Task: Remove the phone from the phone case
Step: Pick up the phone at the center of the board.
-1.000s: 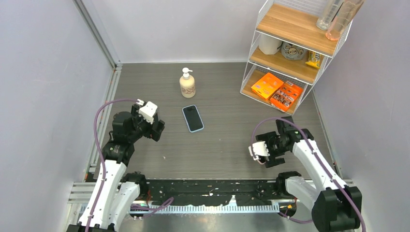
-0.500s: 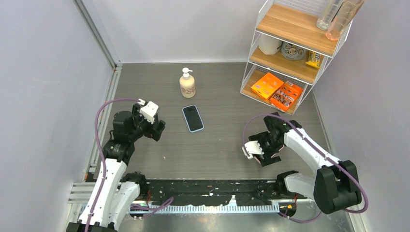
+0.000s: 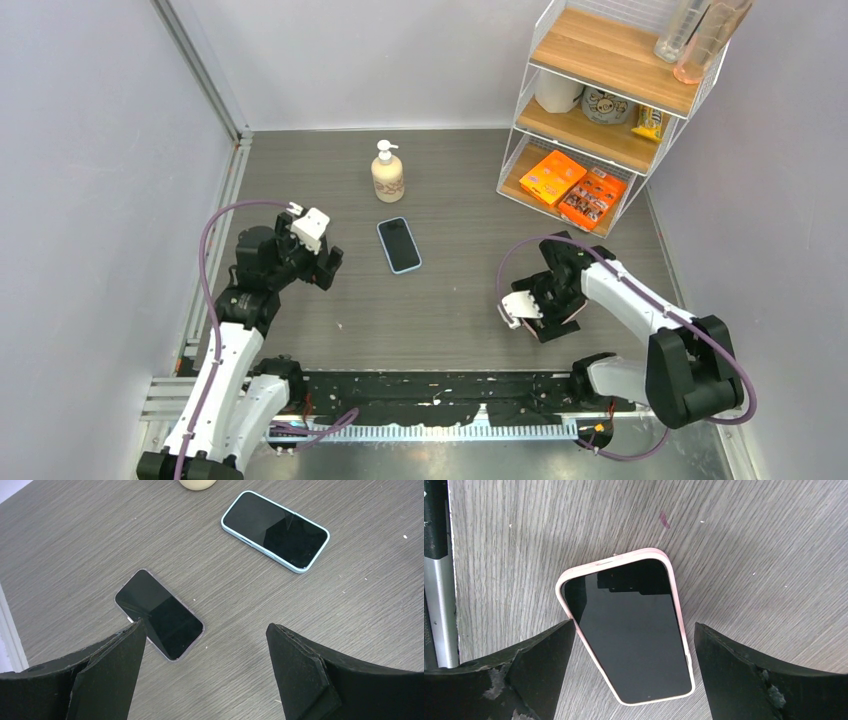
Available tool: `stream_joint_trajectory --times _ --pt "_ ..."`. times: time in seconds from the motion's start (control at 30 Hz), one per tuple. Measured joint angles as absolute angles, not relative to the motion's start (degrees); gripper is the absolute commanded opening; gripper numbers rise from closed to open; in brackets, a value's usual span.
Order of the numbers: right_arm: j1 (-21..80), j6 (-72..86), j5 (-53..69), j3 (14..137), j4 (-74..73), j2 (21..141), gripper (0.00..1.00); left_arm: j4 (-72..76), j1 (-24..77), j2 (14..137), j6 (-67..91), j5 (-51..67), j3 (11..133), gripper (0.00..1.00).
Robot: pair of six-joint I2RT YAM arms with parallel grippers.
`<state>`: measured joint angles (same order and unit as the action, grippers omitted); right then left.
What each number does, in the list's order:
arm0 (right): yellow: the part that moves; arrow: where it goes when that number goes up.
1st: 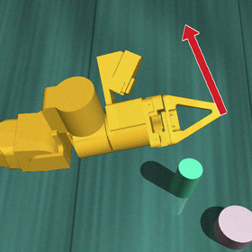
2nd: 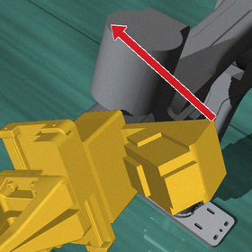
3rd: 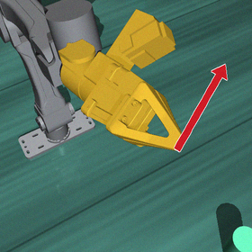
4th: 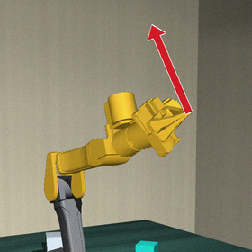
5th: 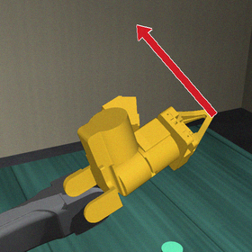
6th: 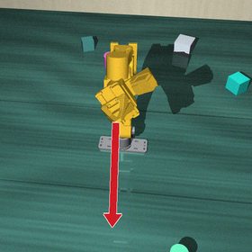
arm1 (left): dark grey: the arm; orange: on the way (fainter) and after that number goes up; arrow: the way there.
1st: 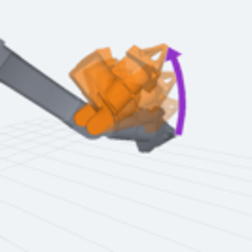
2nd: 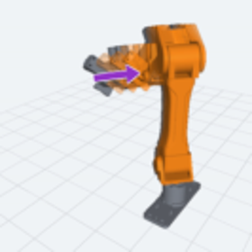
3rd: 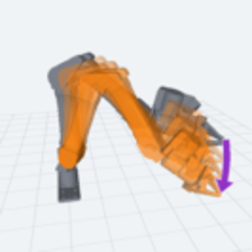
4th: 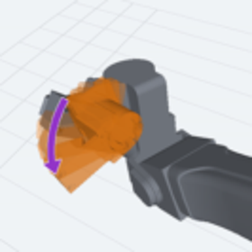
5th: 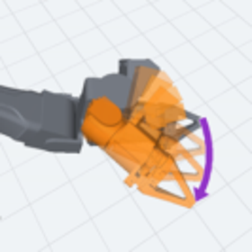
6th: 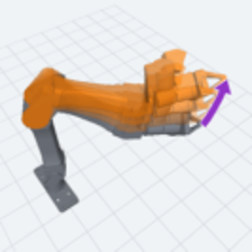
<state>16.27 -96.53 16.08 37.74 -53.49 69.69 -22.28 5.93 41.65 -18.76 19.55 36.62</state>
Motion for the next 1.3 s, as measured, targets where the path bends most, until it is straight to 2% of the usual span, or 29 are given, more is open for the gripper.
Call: stream_joint_trajectory --times 0.8,0.9,0.93,1.1,1.3 --pt "17.26 -96.38 14.57 35.31 -51.79 71.29 0.95 -20.49 5.93 41.89 -20.23 19.53 36.36 0.99" --pt "17.32 -95.92 14.59 35.18 -51.44 71.31 1.00 -19.92 5.93 41.89 -20.21 19.55 36.21 0.99" --pt "17.34 -95.74 14.59 35.18 -51.40 71.35 0.97 -19.92 5.93 41.89 -20.23 19.55 36.21 0.99" --pt "17.56 -93.23 14.72 36.23 -51.35 73.21 0.65 -19.70 5.93 41.91 -20.16 19.66 36.21 0.99" --pt "18.81 -86.24 18.50 37.95 -48.18 75.44 0.44 -17.23 6.17 42.74 -18.57 20.23 36.21 0.99"
